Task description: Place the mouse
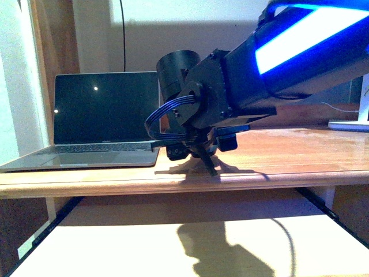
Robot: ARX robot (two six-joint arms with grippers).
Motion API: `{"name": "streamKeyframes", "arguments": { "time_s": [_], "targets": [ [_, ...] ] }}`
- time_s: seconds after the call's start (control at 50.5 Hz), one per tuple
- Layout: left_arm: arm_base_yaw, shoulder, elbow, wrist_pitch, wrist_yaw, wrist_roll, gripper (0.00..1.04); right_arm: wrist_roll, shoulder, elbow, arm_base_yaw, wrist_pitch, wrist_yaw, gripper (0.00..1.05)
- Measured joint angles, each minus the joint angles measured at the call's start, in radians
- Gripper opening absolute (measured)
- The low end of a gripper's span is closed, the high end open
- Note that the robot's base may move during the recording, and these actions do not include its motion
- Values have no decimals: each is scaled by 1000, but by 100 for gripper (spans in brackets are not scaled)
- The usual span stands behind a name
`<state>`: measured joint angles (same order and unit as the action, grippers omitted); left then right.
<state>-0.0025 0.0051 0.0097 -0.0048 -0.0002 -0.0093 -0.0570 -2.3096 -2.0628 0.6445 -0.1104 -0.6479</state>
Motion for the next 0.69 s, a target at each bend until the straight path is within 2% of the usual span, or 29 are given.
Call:
{"name": "streamKeyframes", "arguments": {
  "time_s": [0.277,0.297,0.534,0.574,0.693],
  "targets": [
    [0,0,0,0,0,0,97,6,-109,-129,13,-35,-31,56],
    [0,0,0,0,0,0,97,6,-111,-135,13,-37,-26,61],
    [0,0,0,0,0,0,97,-16,-85,-89,11,45,16,96],
    [0,0,0,0,0,0,97,-32,-62,-51,6,69,36,99],
    [0,0,0,0,0,0,97,-53,34,77,-10,151,102,97]
  ]
}}
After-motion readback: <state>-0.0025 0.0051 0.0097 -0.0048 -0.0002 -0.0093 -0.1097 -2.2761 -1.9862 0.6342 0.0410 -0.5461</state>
